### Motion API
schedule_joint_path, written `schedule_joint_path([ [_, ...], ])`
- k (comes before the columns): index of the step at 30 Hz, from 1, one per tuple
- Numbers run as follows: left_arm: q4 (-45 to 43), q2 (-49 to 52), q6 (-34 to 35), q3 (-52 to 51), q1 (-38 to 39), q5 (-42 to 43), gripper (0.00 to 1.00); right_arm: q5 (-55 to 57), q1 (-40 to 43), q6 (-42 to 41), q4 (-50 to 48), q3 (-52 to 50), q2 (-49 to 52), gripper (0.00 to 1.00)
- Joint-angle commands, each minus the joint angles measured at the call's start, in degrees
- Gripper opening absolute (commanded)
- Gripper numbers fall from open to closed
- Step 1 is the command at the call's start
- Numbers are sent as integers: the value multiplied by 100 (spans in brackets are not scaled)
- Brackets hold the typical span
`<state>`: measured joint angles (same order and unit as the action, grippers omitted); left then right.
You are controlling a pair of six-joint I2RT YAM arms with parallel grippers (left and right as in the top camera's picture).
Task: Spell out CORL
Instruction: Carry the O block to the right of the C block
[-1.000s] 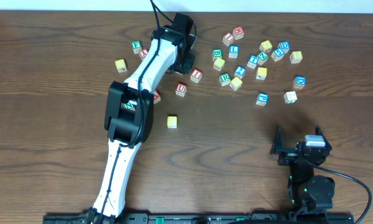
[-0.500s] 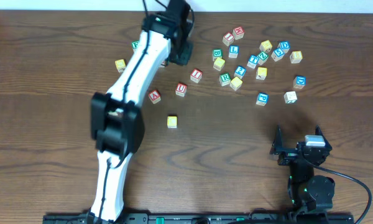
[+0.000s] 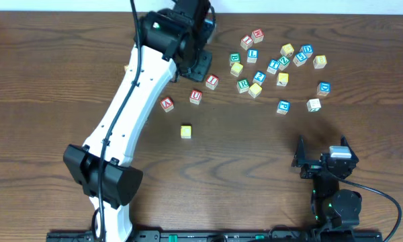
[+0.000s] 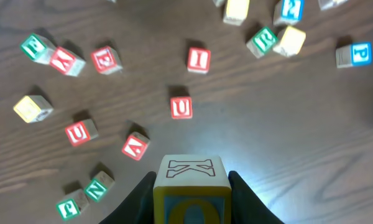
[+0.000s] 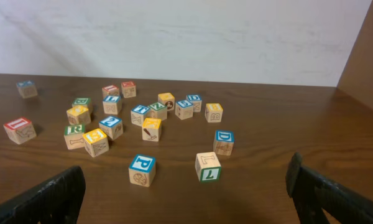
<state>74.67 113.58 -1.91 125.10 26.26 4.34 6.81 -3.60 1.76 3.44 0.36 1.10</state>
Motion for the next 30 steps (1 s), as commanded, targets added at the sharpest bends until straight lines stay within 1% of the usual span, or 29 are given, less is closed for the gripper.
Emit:
schedule_joint_path([
  [1, -83, -407, 72, -470, 144, -50, 7, -35, 17, 48, 24, -4, 2, 99],
  [2, -107, -433, 74, -516, 149, -50, 7, -35, 17, 48, 24, -4, 2, 99],
  [4, -332, -686, 149, -918, 146, -50, 7, -35, 17, 48, 24, -4, 2, 99],
  [9, -1322, -1639, 409, -2518, 149, 26, 7, -33, 17, 48, 24, -4, 2, 99],
  [10, -1823, -2002, 575, -3174, 149, 251, 8, -35, 17, 48, 24, -4, 2, 99],
  [11, -2046, -2155, 669, -3467, 149, 345, 7, -35, 17, 48, 24, -4, 2, 99],
  [12, -2415, -2422, 839, -4004, 175, 404, 7, -35, 17, 48, 24, -4, 2, 99],
  [13, -2505, -2487, 892, -4159, 190, 400, 7, -33, 17, 48, 24, -4, 2, 99],
  [14, -2750, -2627, 1115, -4581, 249, 352, 7, -35, 17, 48, 24, -4, 2, 99],
  [15, -2850, -2656, 1303, -4774, 291, 267, 7, -33, 17, 48, 24, -4, 2, 99],
  [16, -2905, -2649, 1641, -4979, 382, 50, 8, -35, 17, 48, 24, -4, 2, 99],
  [20, -3001, -2557, 2695, -5383, 765, -645, 7, -35, 17, 48, 24, -4, 2, 99],
  [23, -3025, -2483, 3379, -5504, 1261, -1342, 7, -35, 17, 48, 24, -4, 2, 99],
  [26, -3093, -2402, 3600, -5558, 1714, -1753, 7, -35, 17, 46, 24, -4, 2, 99],
  [30, -3235, -2293, 3687, -5558, 1996, -1847, 7, -33, 17, 48, 24, -4, 2, 99],
])
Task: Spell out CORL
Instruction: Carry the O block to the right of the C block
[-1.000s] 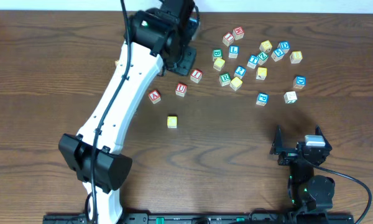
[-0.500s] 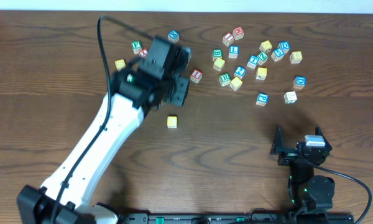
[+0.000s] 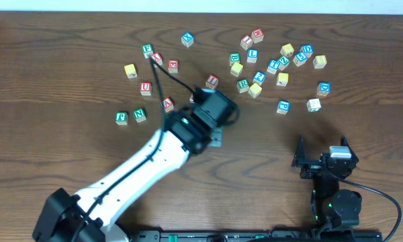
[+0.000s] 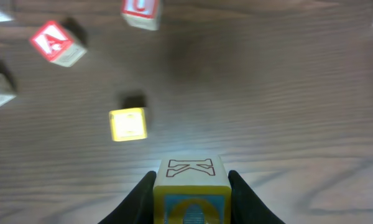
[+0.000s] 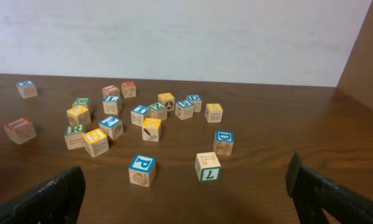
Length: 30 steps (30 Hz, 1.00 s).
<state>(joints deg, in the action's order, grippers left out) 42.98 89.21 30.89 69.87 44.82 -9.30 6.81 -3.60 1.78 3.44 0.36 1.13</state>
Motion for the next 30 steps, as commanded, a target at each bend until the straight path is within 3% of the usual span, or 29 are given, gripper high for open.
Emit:
schedule_joint_path([
  [1, -92, 164, 457, -39, 151, -498, 7, -35, 17, 46, 24, -4, 0, 99],
  [18, -874, 1716, 544, -98, 133, 33, 7, -33, 17, 46, 24, -4, 0, 99],
  [24, -1062, 1716, 238, -52, -319, 634, 7, -33, 17, 46, 24, -4, 0, 99],
  [30, -962, 1731, 17, -57, -662, 699, 7, -33, 17, 46, 24, -4, 0, 99],
])
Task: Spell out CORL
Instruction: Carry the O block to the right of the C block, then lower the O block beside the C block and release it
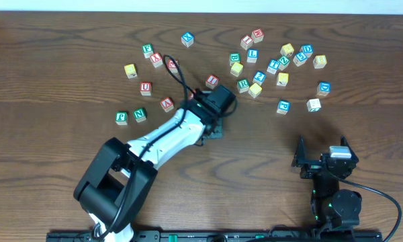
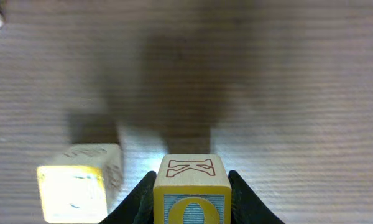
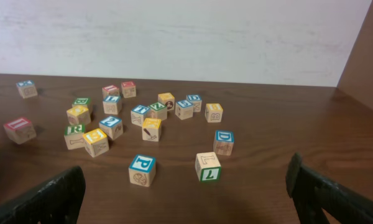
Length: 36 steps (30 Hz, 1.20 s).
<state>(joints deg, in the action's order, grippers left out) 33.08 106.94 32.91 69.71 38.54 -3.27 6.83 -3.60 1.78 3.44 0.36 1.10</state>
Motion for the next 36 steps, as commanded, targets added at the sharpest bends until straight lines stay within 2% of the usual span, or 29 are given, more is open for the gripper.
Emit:
schedule_joint_path([
  [1, 24, -42, -186, -52, -35, 94, 7, -35, 17, 46, 24, -4, 2, 99],
  [25, 20, 24, -330, -221, -33, -17, 8, -35, 17, 46, 24, -4, 20, 99],
  [36, -293, 24, -332, -522, -24, -37, 7, -37, 17, 46, 24, -4, 20, 99],
])
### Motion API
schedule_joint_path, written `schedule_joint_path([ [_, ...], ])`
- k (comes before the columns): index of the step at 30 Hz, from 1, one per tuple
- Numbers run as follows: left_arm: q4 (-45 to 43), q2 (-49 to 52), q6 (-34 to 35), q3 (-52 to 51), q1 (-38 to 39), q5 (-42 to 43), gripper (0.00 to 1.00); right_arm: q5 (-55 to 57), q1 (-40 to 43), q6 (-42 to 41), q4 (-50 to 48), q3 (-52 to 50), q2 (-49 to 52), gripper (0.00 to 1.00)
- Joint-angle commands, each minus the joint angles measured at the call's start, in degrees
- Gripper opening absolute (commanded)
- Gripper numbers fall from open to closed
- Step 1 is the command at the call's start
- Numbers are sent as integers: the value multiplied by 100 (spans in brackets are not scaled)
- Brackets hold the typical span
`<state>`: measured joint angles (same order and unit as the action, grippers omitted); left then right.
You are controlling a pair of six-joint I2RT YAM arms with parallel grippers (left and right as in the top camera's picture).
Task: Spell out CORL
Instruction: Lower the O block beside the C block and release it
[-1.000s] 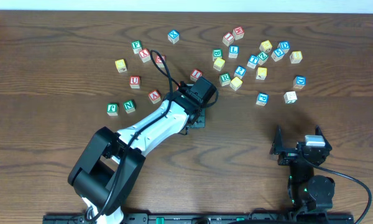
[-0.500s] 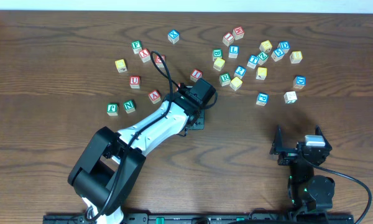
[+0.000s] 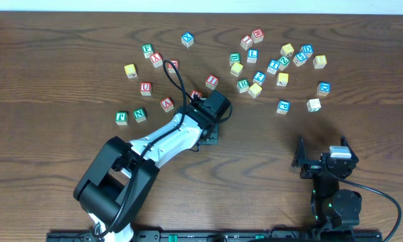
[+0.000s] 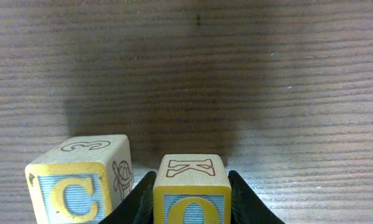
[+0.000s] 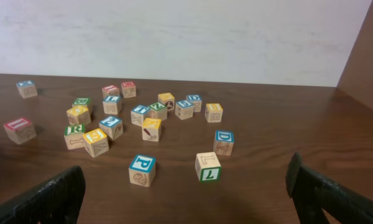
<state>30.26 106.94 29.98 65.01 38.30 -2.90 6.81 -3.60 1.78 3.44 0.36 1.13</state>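
Observation:
My left gripper (image 4: 191, 200) is shut on the O block (image 4: 191, 186), a yellow-edged cube with a blue O face and a K on top. It is low over the table, just right of the C block (image 4: 81, 180), with a narrow gap between them. In the overhead view the left gripper (image 3: 207, 132) is at mid-table and the C block is hidden under the arm. A green L block (image 5: 208, 166) and a green R block (image 5: 74, 135) lie among the loose blocks. My right gripper (image 5: 186, 194) rests open near the front right, holding nothing.
Loose letter blocks lie in two scatters, one at the back left (image 3: 144, 87) and one at the back right (image 3: 282, 60). A blue P block (image 5: 142, 170) sits nearest the right gripper. The right arm's base (image 3: 336, 202) is at the front edge.
My left gripper, still shut on the O block, has come closer to the C block. The C face now shows plainly just left of the O. The right arm has not moved.
My left gripper held the O block high over the back-left scatter. Then it was over mid-table with the yellow C block ahead. Then it was low beside that block, and now the O hangs right next to the C. The right gripper stayed open and still.

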Motion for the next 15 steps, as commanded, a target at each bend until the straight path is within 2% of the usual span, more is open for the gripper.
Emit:
schedule_joint_path([
  [1, -44, 24, -42, -68, 0, -76, 7, -33, 17, 46, 24, -4, 17, 99],
  [15, -251, 24, -44, -96, 0, -273, 7, -33, 17, 46, 24, -4, 24, 99],
])
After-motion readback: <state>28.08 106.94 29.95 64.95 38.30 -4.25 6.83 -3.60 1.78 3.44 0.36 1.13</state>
